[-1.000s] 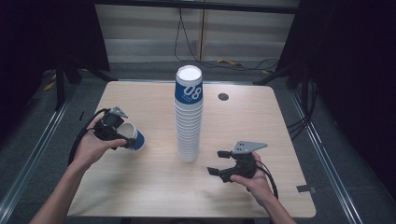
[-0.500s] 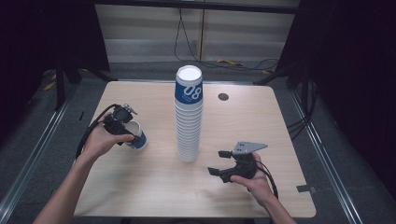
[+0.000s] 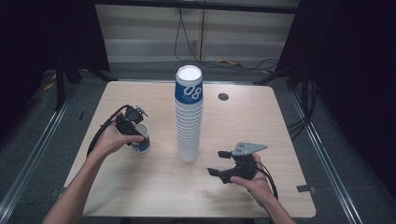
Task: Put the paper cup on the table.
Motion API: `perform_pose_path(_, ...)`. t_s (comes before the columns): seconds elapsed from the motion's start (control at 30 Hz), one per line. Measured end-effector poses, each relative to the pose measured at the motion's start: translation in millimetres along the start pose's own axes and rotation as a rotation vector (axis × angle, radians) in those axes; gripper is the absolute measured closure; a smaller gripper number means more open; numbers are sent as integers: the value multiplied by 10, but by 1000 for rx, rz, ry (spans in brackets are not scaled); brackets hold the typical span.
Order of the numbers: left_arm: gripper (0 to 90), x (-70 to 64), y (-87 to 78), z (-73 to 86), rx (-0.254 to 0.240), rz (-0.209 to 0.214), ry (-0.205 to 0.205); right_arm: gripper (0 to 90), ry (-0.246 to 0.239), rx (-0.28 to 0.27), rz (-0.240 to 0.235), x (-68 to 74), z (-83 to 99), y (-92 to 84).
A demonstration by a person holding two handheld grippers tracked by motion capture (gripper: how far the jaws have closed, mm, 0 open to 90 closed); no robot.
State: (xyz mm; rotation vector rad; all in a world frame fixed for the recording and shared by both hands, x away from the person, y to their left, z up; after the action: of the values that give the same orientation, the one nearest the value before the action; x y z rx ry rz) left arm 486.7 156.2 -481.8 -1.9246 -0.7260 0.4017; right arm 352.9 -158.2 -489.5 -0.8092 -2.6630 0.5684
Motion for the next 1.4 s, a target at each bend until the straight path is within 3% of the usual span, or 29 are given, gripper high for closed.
perform_pose_path(0.07,124,1,18,25,3,16,-10,196,2,0,0,-2,-1,-5)
perform_pose_path(0.13,126,14,25,29,-32,4,-1,198,-4,0,3,-8,-5,-8)
perform_pose_path(0.23,121,28,62,61,-49,12,-42,198,-2,-6,9,-20,-18,-22)
perform_pose_path(0.47,118,37,108,117,-116,21,-45,197,-3,-4,7,-17,-12,-18)
perform_pose_path(0.57,120,33,135,167,-132,28,-57,198,-2,-5,9,-15,-14,-25)
perform_pose_path(0.67,154,39,186,236,-123,32,-41,198,0,-11,13,-17,-21,-33)
perform_pose_path(0.8,149,45,198,290,-173,48,-68,197,0,-11,13,-15,-21,-35)
perform_pose_path(0.9,155,35,200,328,-187,49,-54,196,-1,-10,13,-15,-19,-29)
perform_pose_path(1.0,156,35,161,347,-253,22,-55,195,-1,-11,14,-12,-20,-30)
perform_pose_path(1.07,157,10,156,388,-252,54,-75,188,1,-11,18,-14,-19,-33)
perform_pose_path(1.17,158,33,150,439,-263,18,-72,185,2,-15,24,-21,-20,-38)
perform_pose_path(1.33,158,29,138,521,-257,40,-122,192,3,-15,20,-20,-21,-40)
perform_pose_path(1.4,158,22,124,554,-254,34,-111,181,11,-12,16,-19,-21,-33)
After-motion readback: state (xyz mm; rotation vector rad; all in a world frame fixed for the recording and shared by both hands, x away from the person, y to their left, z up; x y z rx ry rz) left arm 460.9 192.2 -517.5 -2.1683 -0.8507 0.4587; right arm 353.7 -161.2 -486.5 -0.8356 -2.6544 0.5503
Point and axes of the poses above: each handheld gripper's, and its own axes: y roughly forward along the jaws, z roughly out of its underside, x roughly to its left, the point moved 6 cm from there along y, roughly forward along the jaws, and after that the axes turned 4 degrees about -x, right-handed, at the moved point
